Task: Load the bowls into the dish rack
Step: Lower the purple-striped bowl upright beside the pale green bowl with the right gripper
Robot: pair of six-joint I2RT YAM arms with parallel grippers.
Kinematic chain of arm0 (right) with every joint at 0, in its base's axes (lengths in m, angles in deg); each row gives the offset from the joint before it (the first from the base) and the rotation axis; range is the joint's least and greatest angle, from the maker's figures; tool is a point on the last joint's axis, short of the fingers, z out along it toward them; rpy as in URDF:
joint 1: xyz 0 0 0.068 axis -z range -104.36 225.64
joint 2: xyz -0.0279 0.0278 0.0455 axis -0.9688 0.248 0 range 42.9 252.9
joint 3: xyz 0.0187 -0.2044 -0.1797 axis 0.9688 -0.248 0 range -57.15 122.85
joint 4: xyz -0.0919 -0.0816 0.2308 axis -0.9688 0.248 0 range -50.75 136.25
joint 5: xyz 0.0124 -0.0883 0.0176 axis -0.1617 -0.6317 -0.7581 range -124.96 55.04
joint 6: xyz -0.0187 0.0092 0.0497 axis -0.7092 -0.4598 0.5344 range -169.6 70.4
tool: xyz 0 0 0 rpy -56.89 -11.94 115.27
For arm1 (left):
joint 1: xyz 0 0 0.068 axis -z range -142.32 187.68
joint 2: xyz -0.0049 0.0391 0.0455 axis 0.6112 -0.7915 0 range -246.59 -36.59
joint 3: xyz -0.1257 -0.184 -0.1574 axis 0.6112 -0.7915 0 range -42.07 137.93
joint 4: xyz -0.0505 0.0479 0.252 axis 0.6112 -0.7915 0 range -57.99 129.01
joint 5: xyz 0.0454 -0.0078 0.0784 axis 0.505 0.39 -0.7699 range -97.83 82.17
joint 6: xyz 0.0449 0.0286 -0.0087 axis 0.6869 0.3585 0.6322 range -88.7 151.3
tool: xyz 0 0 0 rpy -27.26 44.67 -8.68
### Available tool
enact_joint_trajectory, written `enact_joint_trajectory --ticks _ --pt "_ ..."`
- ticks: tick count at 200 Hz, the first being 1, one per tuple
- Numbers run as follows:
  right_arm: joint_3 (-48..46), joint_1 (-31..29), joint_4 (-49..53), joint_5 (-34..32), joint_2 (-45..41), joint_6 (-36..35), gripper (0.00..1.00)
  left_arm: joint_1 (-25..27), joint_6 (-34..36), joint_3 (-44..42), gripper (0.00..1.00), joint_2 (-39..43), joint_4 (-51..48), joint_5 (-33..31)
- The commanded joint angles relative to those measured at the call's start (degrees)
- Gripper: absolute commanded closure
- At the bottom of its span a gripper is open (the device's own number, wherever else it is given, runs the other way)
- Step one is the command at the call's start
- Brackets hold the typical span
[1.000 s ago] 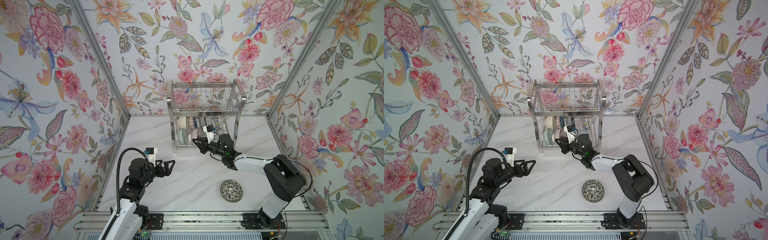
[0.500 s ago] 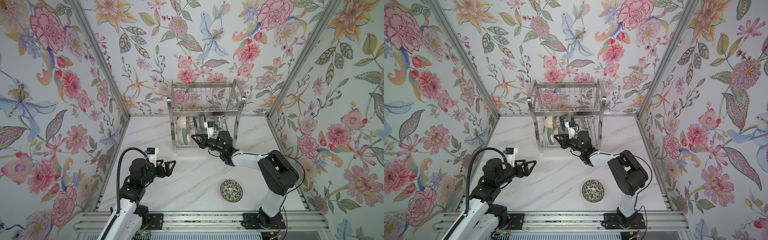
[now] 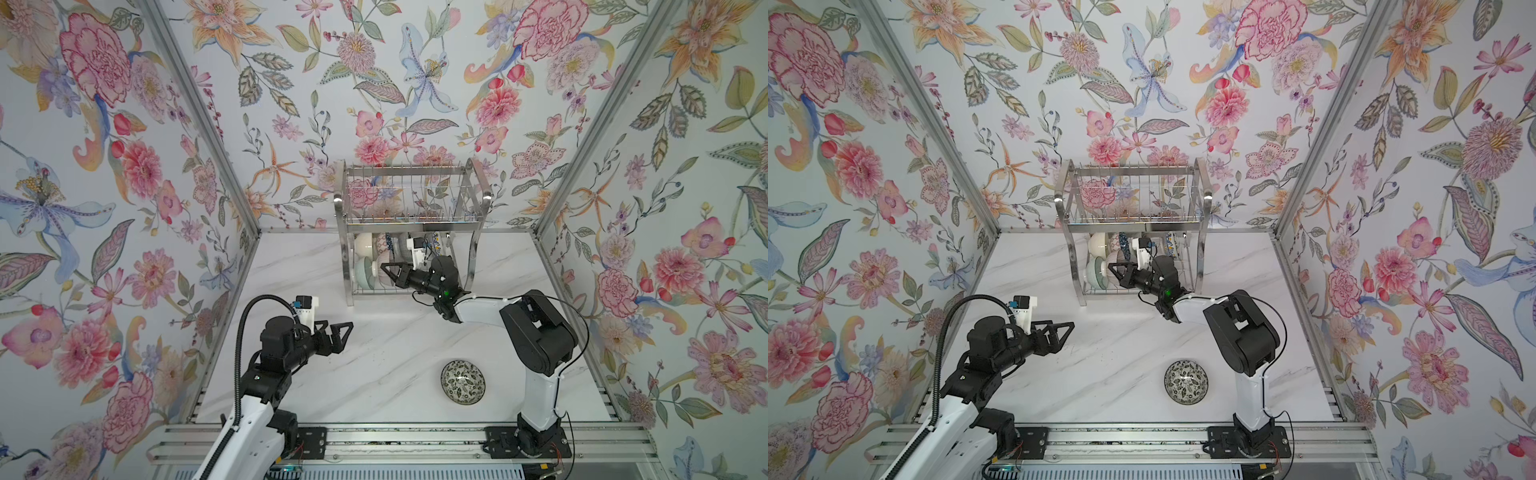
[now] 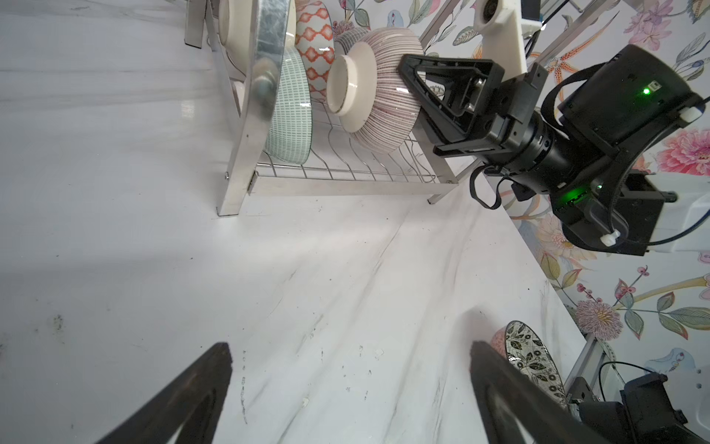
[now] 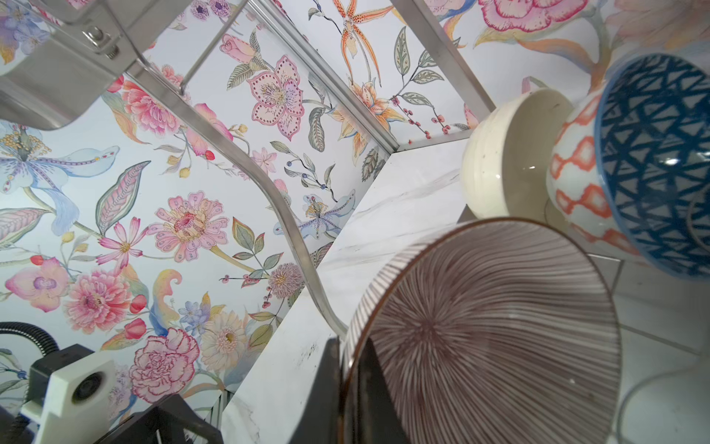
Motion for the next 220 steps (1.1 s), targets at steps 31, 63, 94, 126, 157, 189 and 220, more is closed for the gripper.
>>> enact_joint_trajectory --ticks 31,63,94,126,157,189,220 --pt "2.9 0.8 -8.0 2.1 2.5 5.7 0.92 0.8 0.7 -0.6 0.01 -0.4 1.3 0.0" --pt "3.1 1.3 -9.7 3.2 4.2 8.5 0.92 1.1 0.7 -0.5 0.01 -0.4 1.2 -0.3" --pt "3.5 1.6 -10.3 4.1 5.0 10.1 0.92 1.4 0.7 -0.5 0.01 -0.5 1.1 -0.3" --pt "3.4 2.0 -11.1 4.4 5.7 11.5 0.92 1.5 0.7 -0.5 0.01 -0.9 1.1 -0.2" --pt "3.7 2.2 -12.8 4.9 6.9 13.4 0.92 1.5 0.7 -0.5 0.01 -0.9 1.1 -0.2" --pt "4.5 2.3 -13.9 5.4 8.2 15.0 0.92 1.7 0.7 -0.5 0.01 -1.0 1.1 -0.1" --pt "4.5 2.5 -13.9 5.8 8.7 15.3 0.92 1.6 0.7 -0.5 0.01 -1.0 1.1 -0.2"
